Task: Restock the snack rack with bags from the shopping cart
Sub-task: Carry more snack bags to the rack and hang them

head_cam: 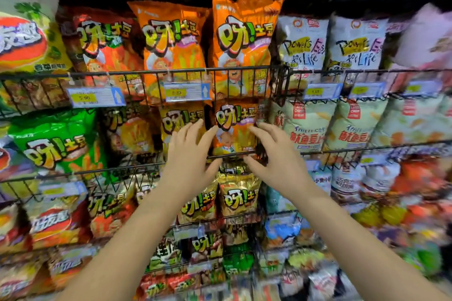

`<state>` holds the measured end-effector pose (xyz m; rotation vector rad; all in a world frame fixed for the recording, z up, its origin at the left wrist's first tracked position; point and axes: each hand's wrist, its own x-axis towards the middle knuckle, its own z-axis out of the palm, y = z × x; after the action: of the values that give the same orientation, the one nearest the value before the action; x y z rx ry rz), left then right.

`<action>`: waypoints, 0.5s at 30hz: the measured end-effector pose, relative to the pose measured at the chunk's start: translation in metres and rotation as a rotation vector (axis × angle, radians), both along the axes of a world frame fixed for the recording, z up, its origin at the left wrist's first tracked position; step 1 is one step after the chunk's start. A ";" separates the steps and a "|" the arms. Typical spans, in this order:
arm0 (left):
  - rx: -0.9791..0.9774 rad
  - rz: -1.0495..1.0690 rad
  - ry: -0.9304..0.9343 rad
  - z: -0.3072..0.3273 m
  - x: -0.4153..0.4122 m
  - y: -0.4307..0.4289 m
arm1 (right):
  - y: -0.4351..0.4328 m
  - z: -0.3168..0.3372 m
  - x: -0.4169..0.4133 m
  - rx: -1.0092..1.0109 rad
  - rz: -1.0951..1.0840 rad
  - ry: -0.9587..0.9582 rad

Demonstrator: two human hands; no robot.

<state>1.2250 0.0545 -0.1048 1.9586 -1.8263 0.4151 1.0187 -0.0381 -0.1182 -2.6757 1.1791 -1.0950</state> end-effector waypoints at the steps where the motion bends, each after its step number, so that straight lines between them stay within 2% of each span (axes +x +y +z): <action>1: -0.013 -0.023 0.004 0.003 -0.005 -0.001 | 0.002 0.002 -0.007 0.003 -0.024 0.008; 8: -0.129 -0.158 -0.019 0.051 -0.054 -0.022 | 0.011 0.051 -0.075 -0.059 -0.163 -0.002; 15: -0.175 -0.180 -0.093 0.102 -0.139 -0.056 | -0.019 0.095 -0.161 -0.132 -0.189 -0.090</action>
<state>1.0859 -0.0018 -0.0027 1.6688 -1.9337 0.5947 0.8577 -0.0574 -0.0236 -2.6188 1.4143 -1.3492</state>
